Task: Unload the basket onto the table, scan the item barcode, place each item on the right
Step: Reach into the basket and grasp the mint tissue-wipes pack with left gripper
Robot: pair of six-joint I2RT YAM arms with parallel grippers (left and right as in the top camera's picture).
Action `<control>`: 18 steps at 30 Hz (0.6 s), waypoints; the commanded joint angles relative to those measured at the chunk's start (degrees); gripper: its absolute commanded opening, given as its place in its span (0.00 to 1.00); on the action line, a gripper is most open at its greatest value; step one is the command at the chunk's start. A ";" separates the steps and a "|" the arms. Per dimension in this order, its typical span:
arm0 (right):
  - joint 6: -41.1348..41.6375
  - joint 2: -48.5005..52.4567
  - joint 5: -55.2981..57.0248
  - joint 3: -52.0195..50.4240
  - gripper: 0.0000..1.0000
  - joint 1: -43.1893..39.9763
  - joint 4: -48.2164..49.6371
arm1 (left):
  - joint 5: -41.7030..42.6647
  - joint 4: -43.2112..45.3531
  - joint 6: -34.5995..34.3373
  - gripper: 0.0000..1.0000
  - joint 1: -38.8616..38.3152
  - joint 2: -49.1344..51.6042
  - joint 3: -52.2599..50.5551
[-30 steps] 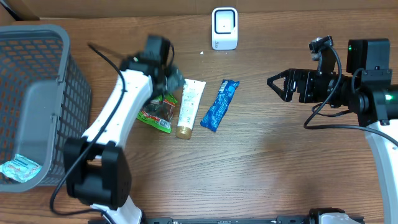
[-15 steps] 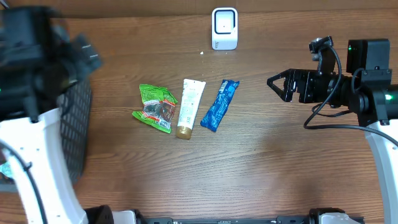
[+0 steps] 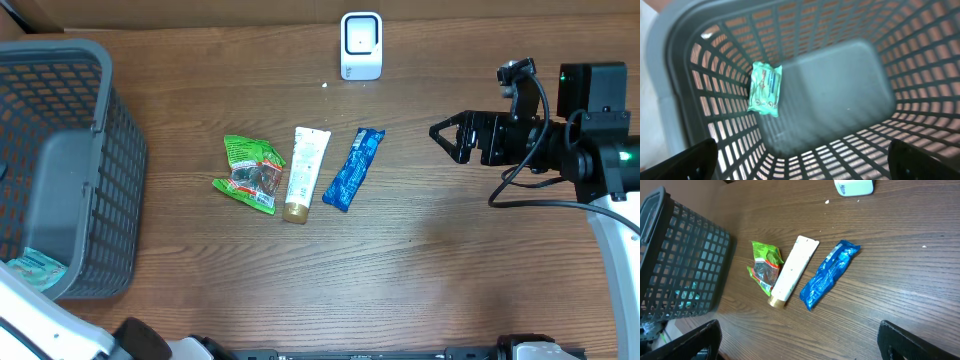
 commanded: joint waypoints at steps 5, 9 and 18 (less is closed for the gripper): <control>0.22 -0.13 -0.17 1.46 1.00 0.26 0.28 | 1.68 4.70 1.55 1.00 1.90 5.05 -9.09; 0.20 -0.13 -0.15 1.46 1.00 0.26 -0.44 | 1.68 8.70 1.51 1.00 4.33 5.11 -15.41; 0.20 -0.09 -0.15 1.46 1.00 0.26 -0.31 | -1.14 17.88 5.18 1.00 8.52 5.33 -27.71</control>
